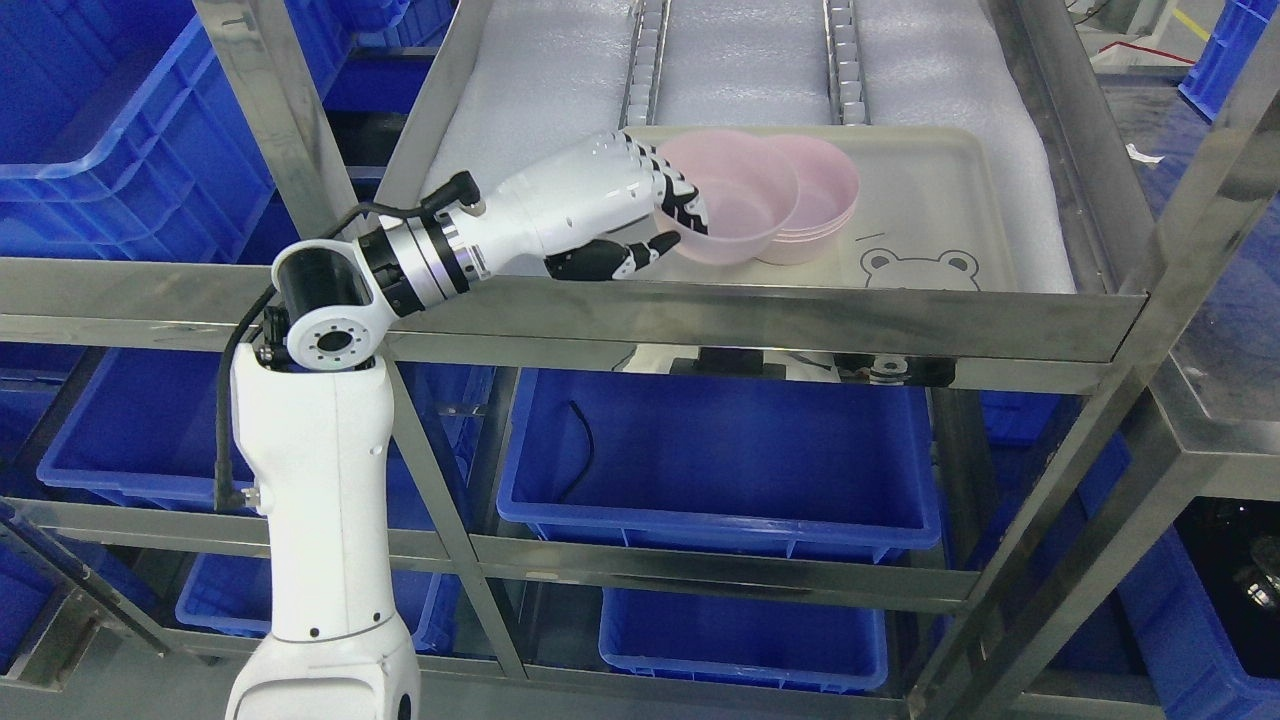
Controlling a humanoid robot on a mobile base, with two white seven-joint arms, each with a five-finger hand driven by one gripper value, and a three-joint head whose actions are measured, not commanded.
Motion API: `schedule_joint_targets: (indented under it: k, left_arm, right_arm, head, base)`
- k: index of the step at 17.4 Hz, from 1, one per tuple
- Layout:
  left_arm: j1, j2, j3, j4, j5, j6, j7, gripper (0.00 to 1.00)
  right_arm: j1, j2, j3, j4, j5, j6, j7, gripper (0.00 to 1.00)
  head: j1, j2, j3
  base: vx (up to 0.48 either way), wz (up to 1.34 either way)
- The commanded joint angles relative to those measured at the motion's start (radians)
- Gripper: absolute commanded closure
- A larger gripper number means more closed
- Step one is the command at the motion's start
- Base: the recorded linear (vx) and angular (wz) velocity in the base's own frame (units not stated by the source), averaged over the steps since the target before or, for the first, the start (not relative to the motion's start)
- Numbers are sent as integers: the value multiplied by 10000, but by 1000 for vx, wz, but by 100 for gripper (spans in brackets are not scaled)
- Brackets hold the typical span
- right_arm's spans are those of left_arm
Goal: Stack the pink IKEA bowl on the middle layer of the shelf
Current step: 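Lower the pink bowl into the other pink bowl on the tray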
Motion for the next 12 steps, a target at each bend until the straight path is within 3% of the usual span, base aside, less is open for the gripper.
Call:
schedule_joint_targets:
  k: [1,4,9,12]
  left_arm:
    - [-1612,175,1170,106,32,-6,-51,96]
    - [-1644,175,956,304,-29,-6,-52,96]
    - [-1551,175,-1129,1207,-870,-6,-190,96]
    - [-1551,175,-1208,2098,-1700,-6,116,96]
  right_arm:
    - [45,-175,0,-175,0,-7,5,0]
    - [30,-175,0,-175,0,-7,5,0]
    - [45,-175,0,-175,0,-7,5,0]
    - [45,-175,0,-175,0,-7,5,0]
  head:
    - [0,0,0]
    - [0,-1,0]
    - [0,-2,0]
    - [0,-2,0]
  base:
    - [23,-220]
    - [9,22]
    - [-2,41]
    - [0,0]
